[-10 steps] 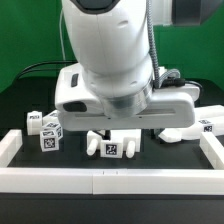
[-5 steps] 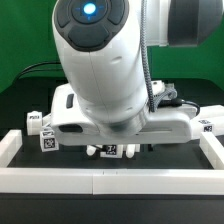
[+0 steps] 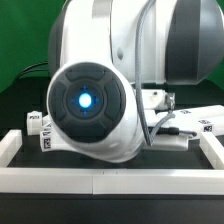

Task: Assemble chair

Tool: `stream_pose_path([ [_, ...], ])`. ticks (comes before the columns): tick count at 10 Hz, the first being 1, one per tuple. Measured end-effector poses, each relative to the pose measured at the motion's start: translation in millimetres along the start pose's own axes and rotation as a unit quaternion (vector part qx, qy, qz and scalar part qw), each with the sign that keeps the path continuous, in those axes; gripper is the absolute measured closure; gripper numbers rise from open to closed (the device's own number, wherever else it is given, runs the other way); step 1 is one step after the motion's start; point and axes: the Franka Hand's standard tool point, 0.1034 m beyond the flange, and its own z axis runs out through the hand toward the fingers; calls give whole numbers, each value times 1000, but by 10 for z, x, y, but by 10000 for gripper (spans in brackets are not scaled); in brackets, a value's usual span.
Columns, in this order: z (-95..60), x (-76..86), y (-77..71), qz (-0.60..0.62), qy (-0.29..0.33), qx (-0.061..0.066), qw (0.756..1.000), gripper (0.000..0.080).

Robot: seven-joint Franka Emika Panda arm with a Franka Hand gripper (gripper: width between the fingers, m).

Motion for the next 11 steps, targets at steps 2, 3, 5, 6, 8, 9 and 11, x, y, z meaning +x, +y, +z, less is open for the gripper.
stream_pose_path([
  [2, 43, -58, -29, 0, 1, -1, 1000, 150],
  [3, 50, -18, -56, -2, 7, -4, 1000, 150],
  [5, 34, 32, -69, -4, 19, -4, 1000, 150],
  [6, 25, 34, -66, -4, 19, -6, 1000, 150],
  [8, -15, 62, -56, -24, 30, -13, 999, 150],
  [9, -16, 107, -59, -35, 41, -13, 998, 150],
  [11, -14, 109, -52, -35, 41, -13, 998, 150],
])
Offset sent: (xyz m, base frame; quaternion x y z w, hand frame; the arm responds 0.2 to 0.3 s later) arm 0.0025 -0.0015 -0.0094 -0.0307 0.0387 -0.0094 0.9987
